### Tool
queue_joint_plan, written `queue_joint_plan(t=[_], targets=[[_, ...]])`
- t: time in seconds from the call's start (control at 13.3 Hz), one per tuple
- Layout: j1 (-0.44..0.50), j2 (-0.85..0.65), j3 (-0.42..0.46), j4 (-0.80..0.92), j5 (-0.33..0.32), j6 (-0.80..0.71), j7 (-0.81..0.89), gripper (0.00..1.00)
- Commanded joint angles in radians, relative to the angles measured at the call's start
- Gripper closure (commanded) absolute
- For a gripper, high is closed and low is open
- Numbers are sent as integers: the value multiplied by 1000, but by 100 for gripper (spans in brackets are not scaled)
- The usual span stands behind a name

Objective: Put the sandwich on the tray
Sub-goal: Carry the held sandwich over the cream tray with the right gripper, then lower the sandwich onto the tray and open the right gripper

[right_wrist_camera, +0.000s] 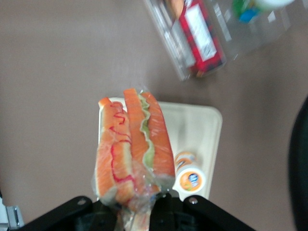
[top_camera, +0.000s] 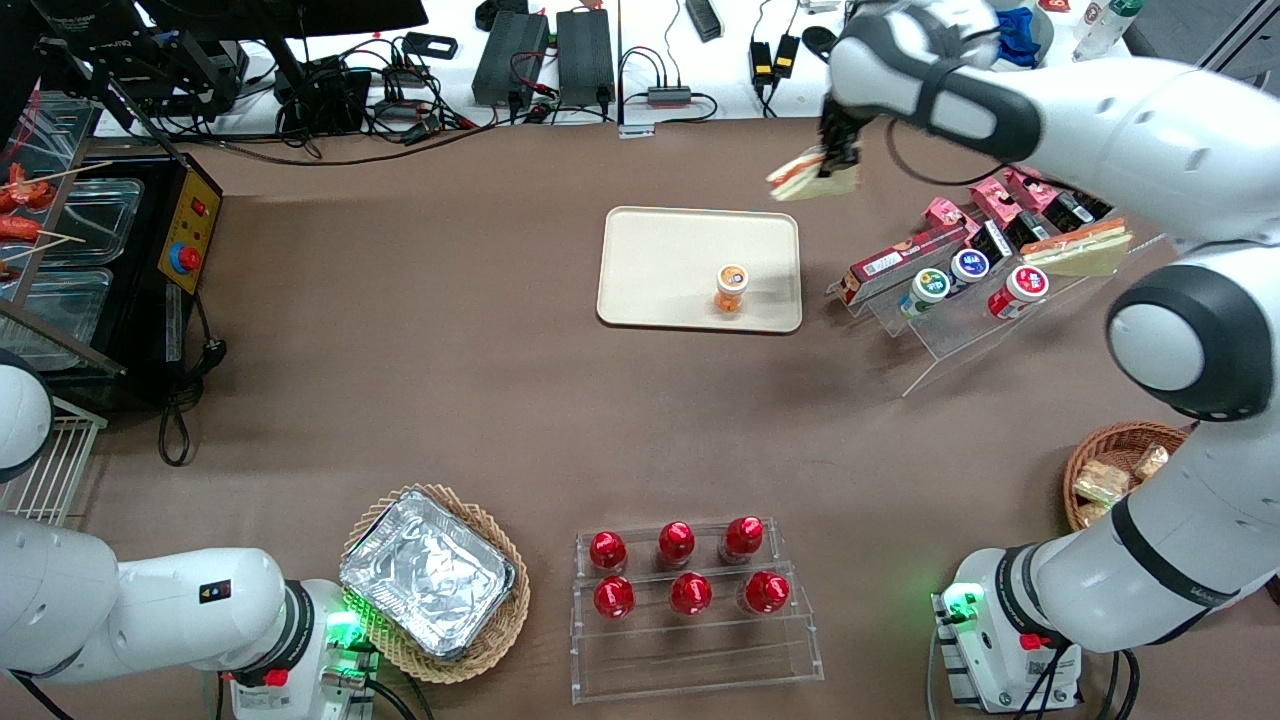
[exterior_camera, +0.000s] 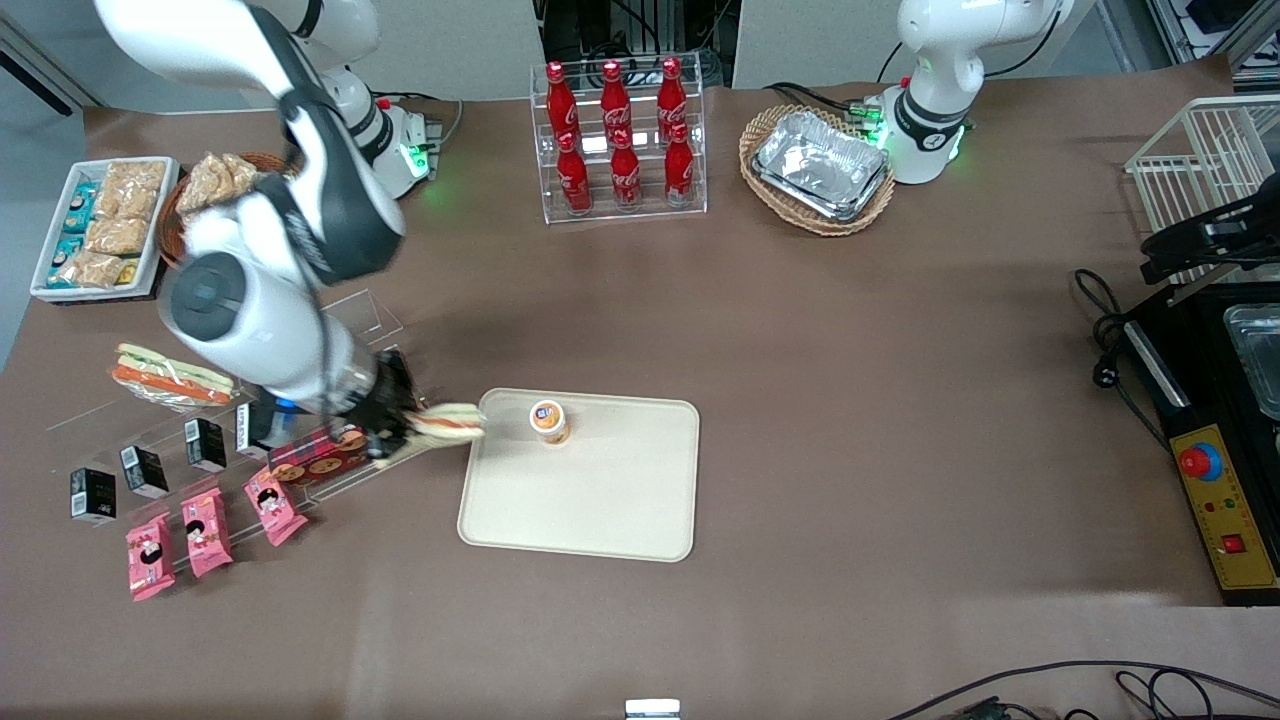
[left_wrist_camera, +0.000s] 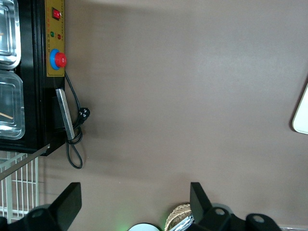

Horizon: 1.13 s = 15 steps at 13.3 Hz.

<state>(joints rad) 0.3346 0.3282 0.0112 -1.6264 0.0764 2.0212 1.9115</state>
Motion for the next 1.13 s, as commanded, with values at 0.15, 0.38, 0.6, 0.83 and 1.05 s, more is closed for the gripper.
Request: queue_joint_plan(t=[0.15, 0.38, 0.6, 0.83, 1.05], targets=[[113, 271, -13, 167, 17, 246, 193, 81], [156, 392, -20, 221, 11, 413, 250, 81], [170, 468, -20, 237, 10, 490, 251, 80], [170, 500, -22, 237, 13, 496, 254, 74], [172, 509, -36, 231, 13, 490, 277, 74]])
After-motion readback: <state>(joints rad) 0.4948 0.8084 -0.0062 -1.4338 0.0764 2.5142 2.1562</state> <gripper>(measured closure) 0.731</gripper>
